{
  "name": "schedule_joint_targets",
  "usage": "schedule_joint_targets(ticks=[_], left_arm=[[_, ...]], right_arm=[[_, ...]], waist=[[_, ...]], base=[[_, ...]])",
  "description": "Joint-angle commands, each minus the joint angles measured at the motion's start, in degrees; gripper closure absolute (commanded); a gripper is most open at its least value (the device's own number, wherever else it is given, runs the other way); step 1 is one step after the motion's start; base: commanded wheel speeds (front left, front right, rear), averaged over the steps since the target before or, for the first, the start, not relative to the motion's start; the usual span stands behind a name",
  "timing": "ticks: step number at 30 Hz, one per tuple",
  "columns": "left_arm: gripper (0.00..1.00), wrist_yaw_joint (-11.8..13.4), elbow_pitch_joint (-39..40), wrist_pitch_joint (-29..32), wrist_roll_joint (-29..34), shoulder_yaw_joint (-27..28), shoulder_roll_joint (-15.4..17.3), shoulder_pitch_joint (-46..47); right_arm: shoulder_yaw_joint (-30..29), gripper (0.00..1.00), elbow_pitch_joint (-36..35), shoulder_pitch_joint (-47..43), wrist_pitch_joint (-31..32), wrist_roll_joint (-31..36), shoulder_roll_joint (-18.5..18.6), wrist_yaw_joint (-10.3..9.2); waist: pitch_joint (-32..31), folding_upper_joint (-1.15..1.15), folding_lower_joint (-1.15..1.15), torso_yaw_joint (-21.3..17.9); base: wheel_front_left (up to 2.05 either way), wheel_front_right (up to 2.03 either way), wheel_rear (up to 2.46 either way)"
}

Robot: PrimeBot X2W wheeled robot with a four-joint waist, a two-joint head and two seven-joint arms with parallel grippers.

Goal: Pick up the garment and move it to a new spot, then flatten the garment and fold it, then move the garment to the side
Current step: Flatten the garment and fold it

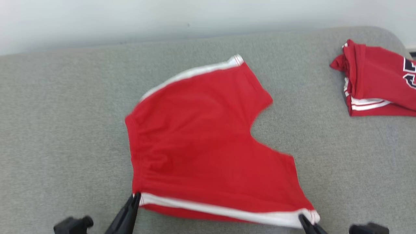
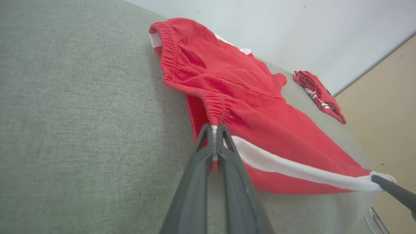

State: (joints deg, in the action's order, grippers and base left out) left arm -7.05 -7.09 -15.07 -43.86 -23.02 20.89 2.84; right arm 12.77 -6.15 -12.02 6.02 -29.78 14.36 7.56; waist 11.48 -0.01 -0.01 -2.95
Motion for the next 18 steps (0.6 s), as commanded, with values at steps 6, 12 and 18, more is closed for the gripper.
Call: schedule_joint_targets(ticks=[6,12,18], left_arm=[[1.00,-0.3,0.4,-0.1,1.7,2.1,-2.2,-3.5],[1.00,-0.3,1.5,-0.1,3.4,2.7,-3.5,0.0],[1.00,-0.4,1.6,-0.1,3.5,1.4,-4.3,6.7]], right_arm=[[-3.6,1.00,-3.8,-3.4,1.1,0.8,-2.0,-0.14],[-6.7,1.00,-4.4,3.4,1.0,0.8,-2.4,-0.14],[-6.3,1.00,-0.8,14.5,0.9,1.6,-0.9,-0.14]], waist=[[-1.9,0.01,0.01,1.2],[-1.5,0.01,0.01,2.5],[0.3,0.01,0.01,4.7]], base=[[0.00,0.00,0.00],[0.00,0.00,0.00],[0.00,0.00,0.00]])
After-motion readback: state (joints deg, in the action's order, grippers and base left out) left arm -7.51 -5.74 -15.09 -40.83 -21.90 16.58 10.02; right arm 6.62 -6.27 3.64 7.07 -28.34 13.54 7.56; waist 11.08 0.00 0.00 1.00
